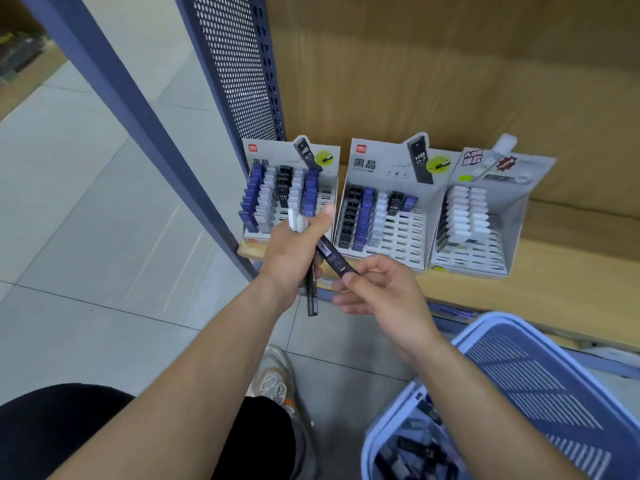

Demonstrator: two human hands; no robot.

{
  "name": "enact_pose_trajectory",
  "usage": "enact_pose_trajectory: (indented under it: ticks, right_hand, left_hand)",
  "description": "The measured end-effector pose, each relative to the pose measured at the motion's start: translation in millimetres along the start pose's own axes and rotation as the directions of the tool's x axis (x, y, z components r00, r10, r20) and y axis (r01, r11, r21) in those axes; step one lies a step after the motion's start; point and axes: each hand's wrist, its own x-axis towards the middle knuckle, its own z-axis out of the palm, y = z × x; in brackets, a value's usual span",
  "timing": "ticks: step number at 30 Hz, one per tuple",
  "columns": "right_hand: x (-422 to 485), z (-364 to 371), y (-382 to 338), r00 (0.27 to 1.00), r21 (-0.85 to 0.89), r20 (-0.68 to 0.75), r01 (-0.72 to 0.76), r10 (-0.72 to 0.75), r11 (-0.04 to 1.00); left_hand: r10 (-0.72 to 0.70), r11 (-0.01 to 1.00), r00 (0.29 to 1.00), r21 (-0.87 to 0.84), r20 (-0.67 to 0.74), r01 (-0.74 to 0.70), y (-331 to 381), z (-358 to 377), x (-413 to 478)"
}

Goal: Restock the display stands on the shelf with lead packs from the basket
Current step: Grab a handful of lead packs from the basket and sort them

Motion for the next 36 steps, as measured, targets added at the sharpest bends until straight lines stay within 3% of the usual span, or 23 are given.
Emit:
enact_pose_trajectory:
  ticks: [6,13,19,24,36]
  right_hand:
    - [5,-42,-14,0.98,0.023,-0.129,0.158,-0.154,0.987]
    - [13,-63,-30,0.976,0.142,-0.129,0.192,-0.174,0.971]
    - [21,-80,-38,0.962,-0.011,-0.149,0.231,-0.23,0.973]
    - [32,-98,-44,0.946,-0.028,-0.208,0.248,-0.248,0.968]
    - [86,-89,-34,0.926,-0.32,-0.205,0.244,-0.318,0.915]
  left_hand:
    - [0.062,0.997,0.992,0.029,0.114,-0.066,-6,17,-5]
    - [0.081,0.995,0.975,0.044,0.207,-0.092,0,34,-12]
    - [0.086,0.988,0.965,0.105,0.249,-0.115,0,45,-13]
    - [0.051,0.99,0.978,0.115,0.203,-0.075,-7,40,-11]
    - [-0.084,0.995,0.995,0.067,0.05,0.081,-27,-6,4]
